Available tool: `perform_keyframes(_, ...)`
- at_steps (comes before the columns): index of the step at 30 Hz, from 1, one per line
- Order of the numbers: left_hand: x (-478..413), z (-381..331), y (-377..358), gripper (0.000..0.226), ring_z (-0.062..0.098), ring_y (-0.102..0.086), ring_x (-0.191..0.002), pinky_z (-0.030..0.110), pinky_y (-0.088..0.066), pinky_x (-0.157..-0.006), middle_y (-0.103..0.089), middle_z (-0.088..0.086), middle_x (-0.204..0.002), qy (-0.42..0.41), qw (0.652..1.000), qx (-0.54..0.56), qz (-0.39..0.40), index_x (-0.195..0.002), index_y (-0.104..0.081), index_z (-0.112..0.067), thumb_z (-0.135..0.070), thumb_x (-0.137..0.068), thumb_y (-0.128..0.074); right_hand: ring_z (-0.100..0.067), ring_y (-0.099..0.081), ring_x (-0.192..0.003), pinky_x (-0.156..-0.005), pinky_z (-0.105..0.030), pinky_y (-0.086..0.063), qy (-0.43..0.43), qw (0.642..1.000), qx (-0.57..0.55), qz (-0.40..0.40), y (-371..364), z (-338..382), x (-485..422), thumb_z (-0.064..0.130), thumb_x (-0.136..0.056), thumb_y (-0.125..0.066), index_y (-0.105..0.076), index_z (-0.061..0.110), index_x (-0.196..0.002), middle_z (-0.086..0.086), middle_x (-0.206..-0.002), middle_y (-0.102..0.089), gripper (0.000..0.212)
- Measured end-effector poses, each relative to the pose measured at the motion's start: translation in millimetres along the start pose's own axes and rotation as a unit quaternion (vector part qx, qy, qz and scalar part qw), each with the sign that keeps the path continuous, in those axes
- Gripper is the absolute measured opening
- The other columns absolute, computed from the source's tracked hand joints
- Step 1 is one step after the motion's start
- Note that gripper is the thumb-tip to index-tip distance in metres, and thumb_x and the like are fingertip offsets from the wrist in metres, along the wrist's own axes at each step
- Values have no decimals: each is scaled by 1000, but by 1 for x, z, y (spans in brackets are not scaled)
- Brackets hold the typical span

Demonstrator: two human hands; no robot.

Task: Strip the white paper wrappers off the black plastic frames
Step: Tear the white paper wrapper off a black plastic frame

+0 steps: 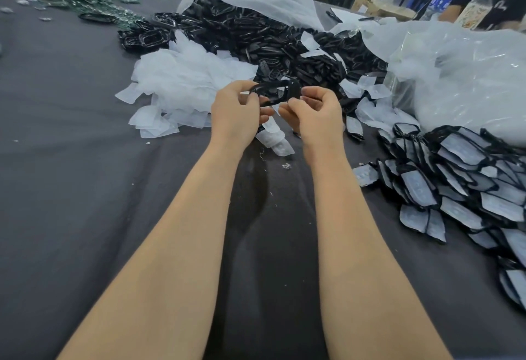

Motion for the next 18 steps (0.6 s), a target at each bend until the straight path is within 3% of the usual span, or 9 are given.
perform_keyframes(2,0,1,0,20,5,-69,-61,15,-52,-59,-66,2,-84,4,1000,8,-2,-104,-54,-16,-2,-97,-42,-9,-65,-61,-66,-19,-56,-19,1000,-14,19,-3,-3,0,-9,-87,-51,-55,17,-102,-3,-76,-59,30)
perform_keyframes(5,1,2,0,23,5,-69,-61,17,-53,-60,-65,0,-82,4,1000,8,-4,-96,-54,-20,-1,-96,-41,-8,-57,-63,-62,-16,-50,-2,998,54,29,-3,-2,-1,-3,-89,-50,-63,23,-103,11,-56,-56,32)
perform_keyframes(10,3,0,-2,22,3,-67,-60,18,-54,-62,-66,-1,-81,-1,1000,-15,2,-99,-53,-21,-2,-97,-41,-5,-59,-62,-60,-18,-46,56,992,115,-21,3,4,0,10,-90,-61,-57,23,-86,0,-76,-62,14)
perform_keyframes(15,7,-6,-6,14,2,-67,-59,19,-56,-65,-67,1,-85,-23,999,-29,26,-97,-54,-20,-7,-97,-47,-30,-68,-85,-81,-40,-57,84,987,131,-31,-3,4,0,9,-88,-65,-52,21,-80,-15,-91,-63,19)
perform_keyframes(18,8,-8,-8,11,3,-67,-62,18,-56,-67,-67,6,-93,-34,998,-36,45,-101,-54,-15,-6,-95,-53,-26,-64,-80,-80,-41,-55,87,984,151,-45,-1,2,1,14,-86,-67,-53,23,-78,-7,-85,-63,18)
Point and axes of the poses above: each hand's wrist, its own x-axis away from the middle knuckle, its own y-axis out of the back of the hand, z = x × y, the point moved 7 cm from there along -x, towards the middle knuckle
